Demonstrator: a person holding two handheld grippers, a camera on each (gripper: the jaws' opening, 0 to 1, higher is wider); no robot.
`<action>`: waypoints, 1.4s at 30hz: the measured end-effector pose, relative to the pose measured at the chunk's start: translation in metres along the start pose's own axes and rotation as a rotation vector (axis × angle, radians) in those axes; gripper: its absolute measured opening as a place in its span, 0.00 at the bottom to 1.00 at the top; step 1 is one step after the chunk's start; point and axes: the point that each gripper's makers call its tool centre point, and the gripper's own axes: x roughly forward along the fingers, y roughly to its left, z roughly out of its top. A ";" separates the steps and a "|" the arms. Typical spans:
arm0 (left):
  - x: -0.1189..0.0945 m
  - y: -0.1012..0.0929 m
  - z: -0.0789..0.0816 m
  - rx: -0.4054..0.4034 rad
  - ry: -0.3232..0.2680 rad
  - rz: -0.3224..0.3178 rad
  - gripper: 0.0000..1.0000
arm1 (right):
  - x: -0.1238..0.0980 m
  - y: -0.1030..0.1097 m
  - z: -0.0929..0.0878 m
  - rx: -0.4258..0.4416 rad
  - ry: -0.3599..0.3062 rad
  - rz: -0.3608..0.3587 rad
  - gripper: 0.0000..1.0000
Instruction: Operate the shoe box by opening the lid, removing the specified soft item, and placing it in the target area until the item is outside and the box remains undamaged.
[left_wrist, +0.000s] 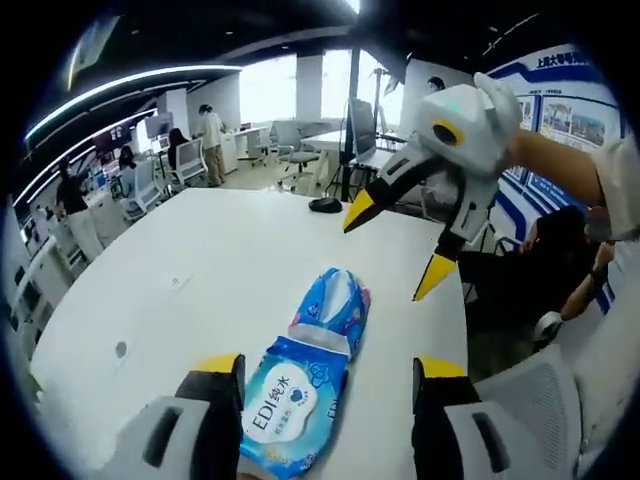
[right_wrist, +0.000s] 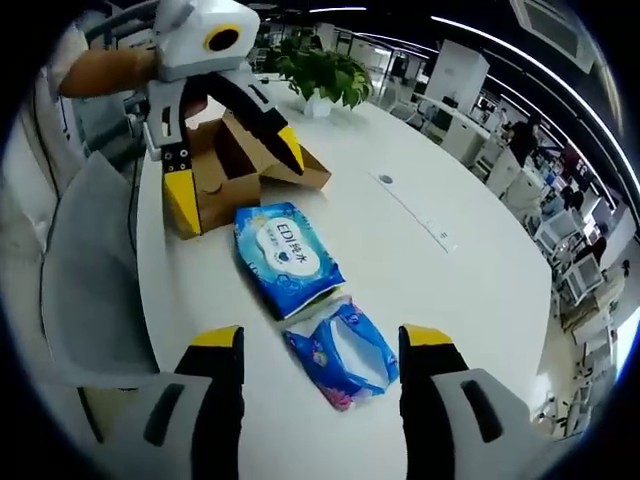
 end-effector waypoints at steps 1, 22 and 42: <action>-0.004 0.001 -0.001 -0.003 -0.005 0.008 0.71 | 0.000 0.003 0.003 -0.001 -0.004 0.003 0.61; -0.097 0.030 -0.053 -0.058 -0.038 0.164 0.86 | 0.019 0.073 0.080 -0.090 -0.080 0.119 0.69; -0.184 0.073 -0.126 -0.256 -0.080 0.382 0.89 | 0.071 0.118 0.121 -0.170 -0.086 0.271 0.69</action>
